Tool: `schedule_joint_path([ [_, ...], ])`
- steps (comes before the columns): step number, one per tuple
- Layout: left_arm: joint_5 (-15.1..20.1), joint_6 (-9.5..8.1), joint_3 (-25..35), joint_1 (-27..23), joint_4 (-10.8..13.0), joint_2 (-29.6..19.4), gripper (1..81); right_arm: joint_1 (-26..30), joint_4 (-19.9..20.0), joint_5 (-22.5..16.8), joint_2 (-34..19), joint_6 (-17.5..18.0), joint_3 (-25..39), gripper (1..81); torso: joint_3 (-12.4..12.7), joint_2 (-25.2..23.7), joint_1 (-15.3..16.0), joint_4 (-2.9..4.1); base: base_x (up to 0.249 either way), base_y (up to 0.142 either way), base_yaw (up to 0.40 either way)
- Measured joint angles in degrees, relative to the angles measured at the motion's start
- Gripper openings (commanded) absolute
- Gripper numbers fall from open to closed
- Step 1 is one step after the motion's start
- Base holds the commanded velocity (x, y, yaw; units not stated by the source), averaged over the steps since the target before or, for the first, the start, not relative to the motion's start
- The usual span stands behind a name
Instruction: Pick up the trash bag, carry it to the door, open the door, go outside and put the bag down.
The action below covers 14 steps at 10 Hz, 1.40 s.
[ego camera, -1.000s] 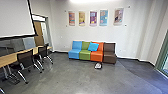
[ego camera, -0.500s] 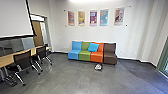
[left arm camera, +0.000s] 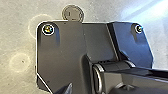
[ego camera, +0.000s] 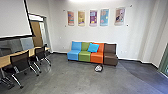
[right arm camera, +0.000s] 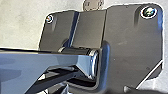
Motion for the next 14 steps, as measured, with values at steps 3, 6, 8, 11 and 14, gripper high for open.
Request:
schedule_joint_path([
  [3, -0.01, 0.00, 0.00, -0.01, 0.00, 0.02, 81.1, 0.00, 0.01, 0.13, 0.00, -0.01, 0.00, 81.1, 0.00, 0.00, 0.00, 0.00, 0.157, 0.000, 0.000],
  [6, -0.01, 0.01, 0.00, -0.01, 0.00, 0.02, 81.1, 0.00, 0.01, 0.16, 0.00, -0.01, 0.00, 81.1, 0.00, 0.00, 0.00, 0.00, 0.158, 0.000, 0.000],
  [8, 0.00, 0.01, 0.00, 0.00, 0.00, 0.02, 81.1, -0.02, 0.04, 0.16, 0.00, -0.01, 0.00, 81.1, 0.00, 0.00, 0.00, 0.00, 0.158, 0.000, 0.000],
  [11, -0.01, 0.00, 0.00, 0.00, 0.00, 0.02, 81.1, -0.02, 0.04, 0.18, 0.13, 0.00, -0.05, 81.1, 0.00, 0.00, 0.00, 0.00, 0.158, 0.000, 0.000],
  [14, -0.01, 0.01, 0.00, 0.00, 0.00, 0.02, 81.1, -0.02, 0.04, 0.18, 0.29, 0.00, -0.09, 81.1, 0.00, 0.00, 0.00, 0.00, 0.157, 0.000, 0.000],
])
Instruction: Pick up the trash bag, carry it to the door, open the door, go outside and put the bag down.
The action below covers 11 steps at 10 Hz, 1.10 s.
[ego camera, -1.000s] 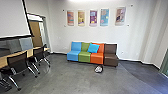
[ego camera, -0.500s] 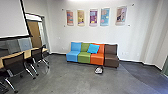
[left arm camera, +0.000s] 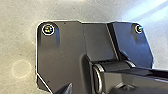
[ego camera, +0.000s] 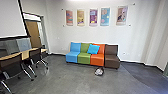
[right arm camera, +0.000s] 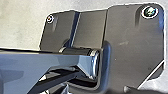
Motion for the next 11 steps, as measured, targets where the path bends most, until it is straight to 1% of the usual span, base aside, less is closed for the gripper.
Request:
schedule_joint_path([
  [11, -0.07, -0.01, 0.00, -0.04, 0.02, 0.00, 81.1, 0.30, -0.02, -0.13, 0.17, -0.01, -0.39, 81.1, 0.00, 0.00, 0.00, 0.00, 0.186, 0.000, 0.000],
])
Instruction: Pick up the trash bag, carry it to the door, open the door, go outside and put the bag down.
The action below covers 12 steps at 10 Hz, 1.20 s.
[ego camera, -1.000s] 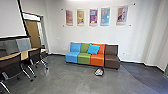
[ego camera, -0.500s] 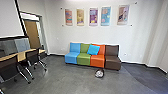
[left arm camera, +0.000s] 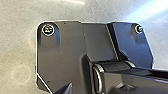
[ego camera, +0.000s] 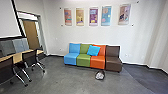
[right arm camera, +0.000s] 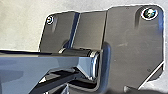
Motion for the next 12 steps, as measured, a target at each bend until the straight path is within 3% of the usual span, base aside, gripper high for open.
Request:
schedule_joint_path([
  [12, 0.05, 0.01, 0.00, -0.11, 0.02, 0.00, 81.1, -0.01, 0.02, 0.13, 0.17, 0.01, -0.24, 81.1, 0.00, 0.00, 0.00, 0.00, 0.162, 0.000, 0.000],
])
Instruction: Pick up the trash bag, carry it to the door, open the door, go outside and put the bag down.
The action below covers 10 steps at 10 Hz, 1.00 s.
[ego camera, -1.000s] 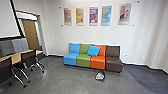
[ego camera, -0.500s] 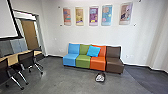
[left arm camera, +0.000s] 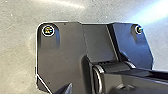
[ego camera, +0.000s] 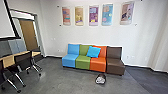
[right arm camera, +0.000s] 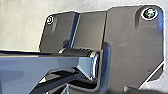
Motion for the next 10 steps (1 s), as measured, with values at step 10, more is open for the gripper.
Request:
schedule_joint_path([
  [10, -0.09, 0.00, 0.00, -0.20, 0.00, 0.00, 81.1, 0.20, -0.02, -0.02, 0.61, 0.16, -0.35, 81.1, -0.02, 0.06, 0.02, 0.00, 0.167, 0.000, 0.000],
])
